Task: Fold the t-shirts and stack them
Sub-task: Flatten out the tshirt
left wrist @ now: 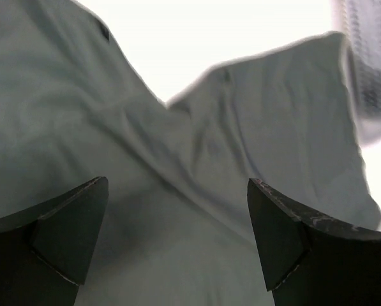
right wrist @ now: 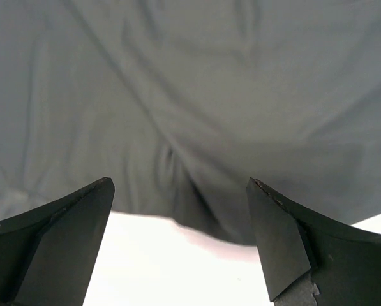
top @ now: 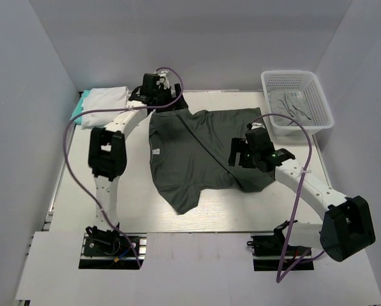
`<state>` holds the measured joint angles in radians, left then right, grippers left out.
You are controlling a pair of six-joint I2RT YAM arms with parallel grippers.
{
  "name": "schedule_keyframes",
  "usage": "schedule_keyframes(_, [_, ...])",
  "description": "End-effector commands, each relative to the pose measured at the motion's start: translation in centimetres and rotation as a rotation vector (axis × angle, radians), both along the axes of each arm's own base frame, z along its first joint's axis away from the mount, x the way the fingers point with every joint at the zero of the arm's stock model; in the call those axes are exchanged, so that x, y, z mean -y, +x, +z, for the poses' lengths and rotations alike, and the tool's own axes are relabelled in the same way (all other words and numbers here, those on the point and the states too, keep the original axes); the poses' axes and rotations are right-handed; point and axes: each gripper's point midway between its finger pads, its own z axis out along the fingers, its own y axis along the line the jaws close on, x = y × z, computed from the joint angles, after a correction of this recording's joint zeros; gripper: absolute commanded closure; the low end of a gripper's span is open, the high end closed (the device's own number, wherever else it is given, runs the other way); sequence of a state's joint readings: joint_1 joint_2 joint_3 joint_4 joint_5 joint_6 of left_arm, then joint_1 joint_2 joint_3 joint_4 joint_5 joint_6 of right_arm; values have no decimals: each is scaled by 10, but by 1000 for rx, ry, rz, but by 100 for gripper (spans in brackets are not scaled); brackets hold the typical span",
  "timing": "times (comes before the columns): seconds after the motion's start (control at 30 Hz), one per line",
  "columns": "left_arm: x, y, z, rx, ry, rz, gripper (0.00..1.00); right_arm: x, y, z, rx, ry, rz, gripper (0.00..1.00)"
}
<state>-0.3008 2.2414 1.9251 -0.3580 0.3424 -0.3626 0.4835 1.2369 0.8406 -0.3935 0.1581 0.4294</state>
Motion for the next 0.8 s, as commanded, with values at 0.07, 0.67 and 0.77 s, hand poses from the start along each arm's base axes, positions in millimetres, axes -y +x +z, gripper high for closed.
schedule_keyframes(0.07, [-2,-79,58,44,-40,-21,0,16,35,10,89,-61,-124,10])
schedule_keyframes(0.67, [-38,-285,-113,-441,50,33,0,49,45,-72,-153,-35,-248,10])
schedule_keyframes(0.77, [-70,-300,-124,-488,169,130,0,47,11,-85,-229,-13,-208,10])
